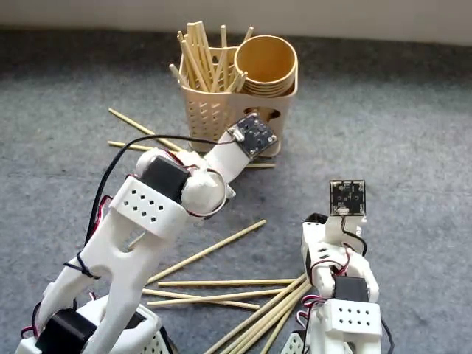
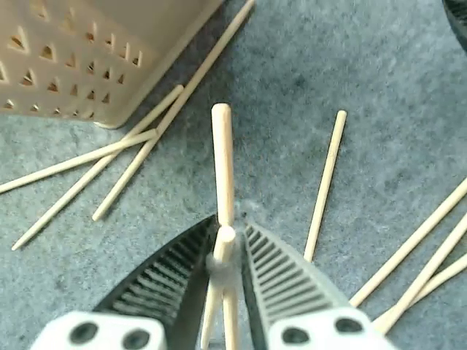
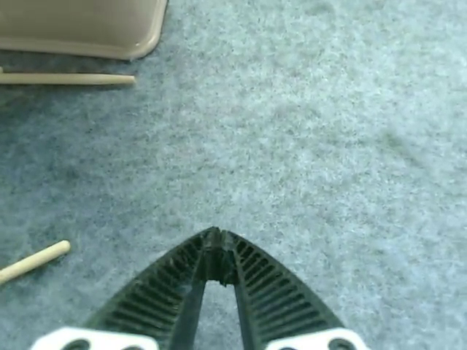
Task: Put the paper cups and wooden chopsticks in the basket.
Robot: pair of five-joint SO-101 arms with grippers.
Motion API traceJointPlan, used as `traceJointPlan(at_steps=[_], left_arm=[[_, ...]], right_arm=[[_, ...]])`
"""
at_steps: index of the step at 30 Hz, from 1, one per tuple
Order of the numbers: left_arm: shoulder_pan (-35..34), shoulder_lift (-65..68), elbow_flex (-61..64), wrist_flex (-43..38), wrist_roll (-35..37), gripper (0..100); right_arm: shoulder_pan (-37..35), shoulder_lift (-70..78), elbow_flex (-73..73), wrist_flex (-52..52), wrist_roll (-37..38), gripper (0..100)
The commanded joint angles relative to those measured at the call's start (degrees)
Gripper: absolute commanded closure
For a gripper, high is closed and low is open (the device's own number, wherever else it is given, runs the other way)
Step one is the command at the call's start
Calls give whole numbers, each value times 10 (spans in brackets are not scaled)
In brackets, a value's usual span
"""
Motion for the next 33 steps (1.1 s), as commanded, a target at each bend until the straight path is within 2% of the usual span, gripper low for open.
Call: traceJointPlan(at_steps=[1, 6, 14, 33], left_arm=[[-11, -18, -72, 16, 6, 995], [-11, -18, -124, 19, 8, 995], [-12, -18, -204, 19, 60, 995], [-12, -17, -335, 15, 59, 995]], right_arm=[[1, -7, 0, -15, 1, 992], [1, -7, 0, -15, 1, 992], [1, -7, 0, -15, 1, 992], [1, -7, 0, -15, 1, 992]])
